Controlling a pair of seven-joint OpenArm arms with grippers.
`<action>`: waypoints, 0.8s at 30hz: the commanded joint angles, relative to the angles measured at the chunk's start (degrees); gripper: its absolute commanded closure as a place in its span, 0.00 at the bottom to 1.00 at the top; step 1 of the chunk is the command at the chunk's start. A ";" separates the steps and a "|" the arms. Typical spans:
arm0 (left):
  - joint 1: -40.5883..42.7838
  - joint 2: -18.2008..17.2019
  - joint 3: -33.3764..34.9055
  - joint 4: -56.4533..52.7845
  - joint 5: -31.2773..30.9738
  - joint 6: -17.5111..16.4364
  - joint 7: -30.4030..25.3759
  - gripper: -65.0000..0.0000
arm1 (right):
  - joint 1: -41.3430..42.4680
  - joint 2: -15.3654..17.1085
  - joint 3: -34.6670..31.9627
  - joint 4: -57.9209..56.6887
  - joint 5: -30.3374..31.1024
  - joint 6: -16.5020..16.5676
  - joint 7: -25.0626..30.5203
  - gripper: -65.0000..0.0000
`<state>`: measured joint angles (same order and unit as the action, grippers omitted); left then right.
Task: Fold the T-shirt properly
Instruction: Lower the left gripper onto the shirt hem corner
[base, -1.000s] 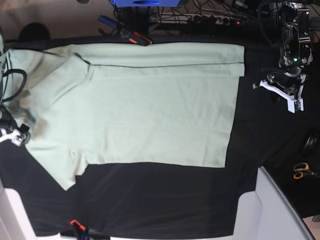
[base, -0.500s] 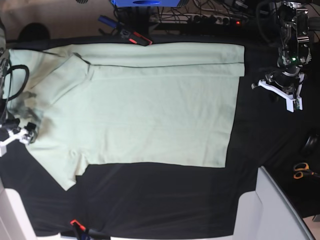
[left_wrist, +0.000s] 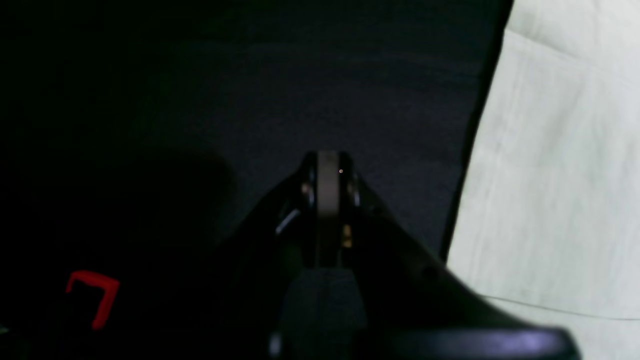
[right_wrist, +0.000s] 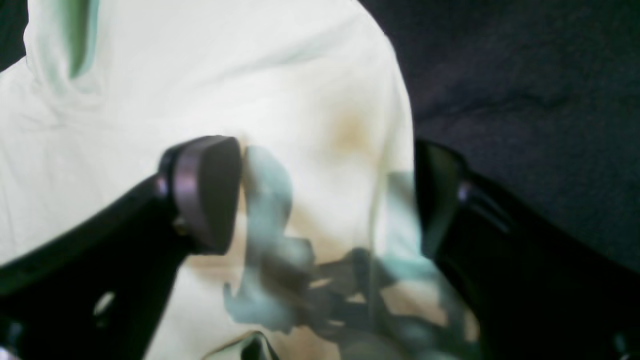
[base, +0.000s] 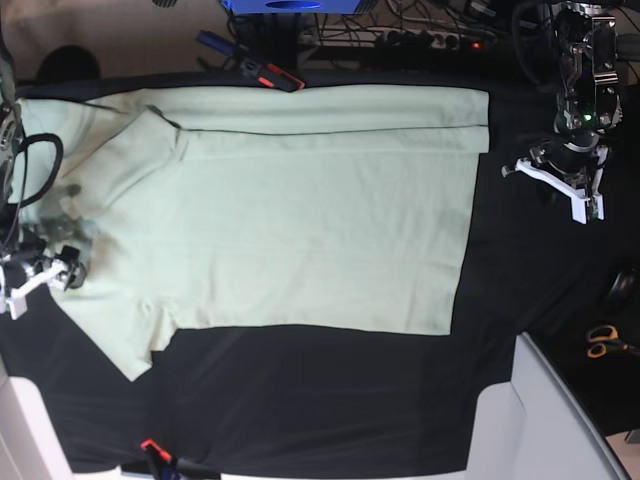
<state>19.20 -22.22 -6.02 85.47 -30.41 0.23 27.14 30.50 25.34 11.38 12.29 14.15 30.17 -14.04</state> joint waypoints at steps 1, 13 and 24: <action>-0.26 -0.77 -0.53 0.81 0.04 0.43 -1.33 1.00 | 1.89 0.90 0.27 0.58 0.48 0.38 0.90 0.32; -3.25 0.37 -0.44 0.73 -0.05 0.43 -0.89 0.88 | 1.98 0.90 0.27 0.76 0.48 0.20 2.04 0.94; -18.19 1.95 0.00 -10.61 0.39 0.43 0.25 0.51 | 1.63 0.90 0.36 0.76 0.57 0.20 3.98 0.95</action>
<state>1.45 -19.38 -5.87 74.00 -30.00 0.69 27.83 30.63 25.02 11.55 12.29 14.09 30.00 -11.25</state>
